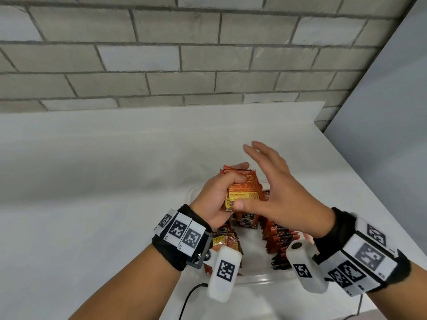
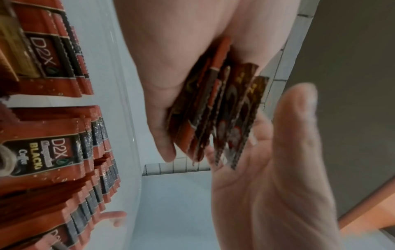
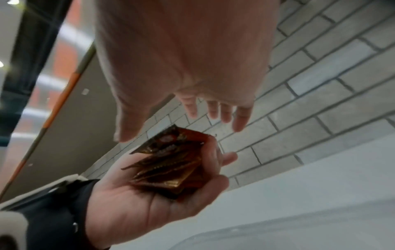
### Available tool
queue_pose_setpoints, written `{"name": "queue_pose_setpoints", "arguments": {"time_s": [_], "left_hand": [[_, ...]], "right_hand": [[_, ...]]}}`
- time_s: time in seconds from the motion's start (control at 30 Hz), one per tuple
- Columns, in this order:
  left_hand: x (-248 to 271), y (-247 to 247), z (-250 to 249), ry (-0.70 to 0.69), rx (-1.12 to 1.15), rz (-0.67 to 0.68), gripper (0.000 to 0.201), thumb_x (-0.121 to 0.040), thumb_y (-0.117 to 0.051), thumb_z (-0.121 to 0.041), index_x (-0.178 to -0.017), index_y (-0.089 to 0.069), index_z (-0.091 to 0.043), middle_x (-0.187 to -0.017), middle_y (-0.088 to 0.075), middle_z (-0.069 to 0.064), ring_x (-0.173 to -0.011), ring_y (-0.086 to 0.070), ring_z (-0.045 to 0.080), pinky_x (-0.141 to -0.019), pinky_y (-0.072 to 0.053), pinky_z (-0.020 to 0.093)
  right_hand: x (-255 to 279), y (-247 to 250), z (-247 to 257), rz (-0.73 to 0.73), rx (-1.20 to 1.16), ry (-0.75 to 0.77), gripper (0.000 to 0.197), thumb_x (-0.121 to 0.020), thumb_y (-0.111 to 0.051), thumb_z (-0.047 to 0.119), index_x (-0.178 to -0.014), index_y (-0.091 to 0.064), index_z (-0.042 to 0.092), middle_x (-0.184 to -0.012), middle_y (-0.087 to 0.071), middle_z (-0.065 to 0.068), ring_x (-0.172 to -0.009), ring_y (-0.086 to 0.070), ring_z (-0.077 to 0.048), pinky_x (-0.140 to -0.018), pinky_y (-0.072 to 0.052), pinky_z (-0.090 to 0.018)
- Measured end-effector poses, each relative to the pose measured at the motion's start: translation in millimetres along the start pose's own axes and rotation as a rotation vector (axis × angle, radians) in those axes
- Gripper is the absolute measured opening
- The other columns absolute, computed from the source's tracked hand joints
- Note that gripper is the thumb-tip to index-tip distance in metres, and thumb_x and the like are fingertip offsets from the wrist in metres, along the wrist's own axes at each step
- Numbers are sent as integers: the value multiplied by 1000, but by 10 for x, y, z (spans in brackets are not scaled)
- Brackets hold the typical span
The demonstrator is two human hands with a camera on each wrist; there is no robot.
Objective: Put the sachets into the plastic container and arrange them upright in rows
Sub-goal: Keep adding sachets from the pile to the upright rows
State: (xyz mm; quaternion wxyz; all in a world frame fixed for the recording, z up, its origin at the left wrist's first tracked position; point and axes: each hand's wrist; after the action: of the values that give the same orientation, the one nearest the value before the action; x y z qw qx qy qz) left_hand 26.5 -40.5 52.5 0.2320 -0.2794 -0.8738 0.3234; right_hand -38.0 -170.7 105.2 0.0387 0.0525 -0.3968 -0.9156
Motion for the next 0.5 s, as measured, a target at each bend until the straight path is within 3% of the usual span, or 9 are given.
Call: {"name": "queue_pose_setpoints", "arguments": {"time_s": [0.1, 0.2, 0.27, 0.37, 0.43, 0.5], "left_hand": [[7, -41, 2, 30, -11, 8, 15, -78, -57, -5, -93, -59, -2, -73, -58, 14, -67, -60, 23, -60, -50, 30], [17, -76, 8, 39, -31, 68, 10, -71, -59, -6, -81, -58, -5, -67, -58, 9, -62, -61, 19, -57, -52, 27], [33, -68, 6, 27, -35, 122, 13, -69, -64, -7, -82, -61, -6, -71, -59, 9, -67, -63, 18, -62, -52, 27], [74, -29, -8, 28, 54, 175, 21, -63, -73, -16, -83, -70, -10, -77, -66, 8, -75, -66, 18, -70, -54, 28], [80, -13, 1, 32, 129, 162, 32, -70, -75, -29, -94, -70, -9, -87, -67, 10, -84, -67, 21, -76, -56, 31], [79, -15, 15, 48, 158, 127, 39, -81, -60, -40, -104, -67, -9, -95, -66, 12, -92, -66, 23, -81, -56, 33]], "right_hand": [[7, -14, 27, 143, 144, 138, 112, -64, -83, 46, -138, 1, 54, -152, -6, 20, -137, -6, 2, -114, -14, -27], [-25, -66, 14, 125, 252, 189, 112, -69, -81, 35, -142, 4, 45, -146, -29, 9, -130, -23, 0, -112, -22, -27], [-41, -76, -16, 84, 240, 206, 105, -73, -79, 30, -144, -2, 39, -138, -39, 9, -122, -30, 2, -105, -27, -18], [-50, -81, -44, 69, 183, 160, 102, -74, -78, 32, -142, -3, 42, -131, -40, 13, -117, -33, 3, -98, -28, -7], [-54, -89, -51, 91, 166, 110, 107, -72, -79, 38, -142, 1, 45, -131, -39, 11, -116, -35, 0, -96, -30, -7], [-58, -105, -51, 114, 176, 95, 112, -70, -81, 40, -143, 4, 46, -129, -38, 10, -115, -37, -3, -96, -34, -13]]}}
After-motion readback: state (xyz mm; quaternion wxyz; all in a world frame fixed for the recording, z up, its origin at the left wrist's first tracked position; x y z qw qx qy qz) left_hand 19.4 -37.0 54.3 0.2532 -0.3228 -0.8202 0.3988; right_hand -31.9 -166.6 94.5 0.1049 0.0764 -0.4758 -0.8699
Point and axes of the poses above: each hand's wrist, its own x-axis away from the middle knuckle, its own y-axis out of the back of the hand, z = x × y
